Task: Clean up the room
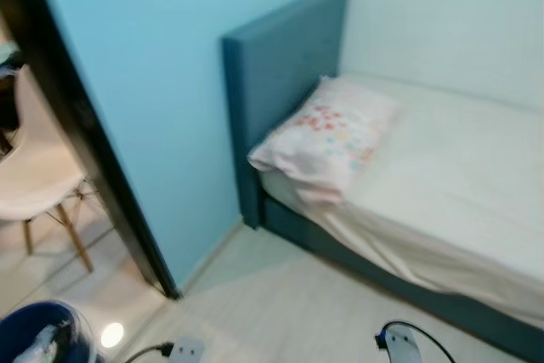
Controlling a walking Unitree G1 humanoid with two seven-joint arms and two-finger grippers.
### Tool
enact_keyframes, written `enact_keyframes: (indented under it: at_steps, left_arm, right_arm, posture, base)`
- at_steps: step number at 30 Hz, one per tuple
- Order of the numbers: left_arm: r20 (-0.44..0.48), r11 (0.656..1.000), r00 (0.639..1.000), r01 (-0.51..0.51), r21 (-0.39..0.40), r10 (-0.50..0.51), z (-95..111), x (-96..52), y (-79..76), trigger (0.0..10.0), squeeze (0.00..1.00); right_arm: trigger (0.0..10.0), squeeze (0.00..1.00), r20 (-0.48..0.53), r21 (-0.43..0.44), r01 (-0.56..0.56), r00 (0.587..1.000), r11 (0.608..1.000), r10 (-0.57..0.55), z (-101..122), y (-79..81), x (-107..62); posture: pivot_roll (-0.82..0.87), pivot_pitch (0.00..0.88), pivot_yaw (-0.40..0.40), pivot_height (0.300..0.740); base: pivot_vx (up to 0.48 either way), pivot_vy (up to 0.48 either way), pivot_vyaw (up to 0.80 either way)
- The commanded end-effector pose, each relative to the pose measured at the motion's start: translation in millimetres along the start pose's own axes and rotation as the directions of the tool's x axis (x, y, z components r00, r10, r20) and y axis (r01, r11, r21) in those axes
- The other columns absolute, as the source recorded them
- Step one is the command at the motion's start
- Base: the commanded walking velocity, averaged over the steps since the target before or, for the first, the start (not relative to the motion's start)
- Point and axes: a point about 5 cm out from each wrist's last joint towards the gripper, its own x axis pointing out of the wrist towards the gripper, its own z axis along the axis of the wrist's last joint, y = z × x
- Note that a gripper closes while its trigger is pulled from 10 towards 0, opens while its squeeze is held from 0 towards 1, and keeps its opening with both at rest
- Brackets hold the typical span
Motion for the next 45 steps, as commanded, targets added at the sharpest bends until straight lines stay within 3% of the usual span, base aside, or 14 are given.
enact_keyframes:
  at_steps: [1, 5, 8, 16, 25, 35, 45]
  left_arm:
    - [0.002, 1.0, 1.0, 0.006, 0.012, -0.006, 2.8, 0.2, 2.6, 10.0, 0.0]
    - [0.002, 1.0, 1.0, -0.005, 0.012, 0.005, 1.1, -0.4, 14.7, 10.0, 0.0]
    - [-0.01, 1.0, 1.0, -0.024, 0.011, 0.024, -9.1, -3.3, 34.1, 10.0, 0.0]
    - [-0.014, 1.0, 1.0, -0.028, 0.014, 0.029, -13.1, -4.9, 42.6, 10.0, 0.0]
    - [-0.018, 1.0, 1.0, -0.005, 0.018, 0.006, -13.9, -2.9, 22.8, 10.0, 0.0]
    - [-0.026, 0.999, 0.999, 0.026, 0.021, -0.025, -13.0, -1.5, -9.8, 10.0, 0.0]
    - [-0.018, 0.999, 0.999, 0.035, 0.024, -0.035, -5.3, -0.7, -22.1, 10.0, 0.0]
  right_arm:
    - [10.0, 0.0, -0.014, -0.012, 0.005, 1.0, 1.0, -0.005, -4.1, -1.3, -0.2]
    - [10.0, 0.0, -0.004, -0.003, 0.005, 1.0, 1.0, -0.005, -3.3, -1.6, -0.2]
    - [10.0, 0.0, 0.006, 0.006, 0.004, 1.0, 1.0, -0.004, -2.0, -1.9, -0.2]
    - [10.0, 0.0, 0.018, 0.003, 0.007, 1.0, 1.0, -0.007, 2.4, -3.5, -0.2]
    - [10.0, 0.0, 0.023, -0.003, 0.012, 1.0, 1.0, -0.012, 5.9, -5.1, -0.2]
    - [10.0, 0.0, 0.023, 0.01, 0.019, 1.0, 1.0, -0.019, 5.9, -4.5, -0.1]
    - [10.0, 0.0, 0.071, 0.073, 0.021, 0.997, 0.997, -0.026, 16.6, -5.8, -0.2]
  posture:
    - [-0.15, 0.011, 0.054, 0.74]
    - [-0.15, 0.007, 0.052, 0.74]
    - [-0.15, 0.007, 0.052, 0.74]
    - [-0.16, 0.0, 0.048, 0.74]
    - [-0.16, 0.0, 0.052, 0.74]
    - [-0.16, 0.003, 0.058, 0.74]
    - [-0.16, 0.007, 0.059, 0.74]
  base:
    - [0.0, -0.48, -0.74]
    - [0.0, -0.48, -0.63]
    - [0.0, -0.48, 0.0]
    - [0.0, -0.48, 0.0]
    - [0.0, -0.48, 0.0]
    - [0.0, -0.48, -0.73]
    - [0.0, -0.48, -0.09]
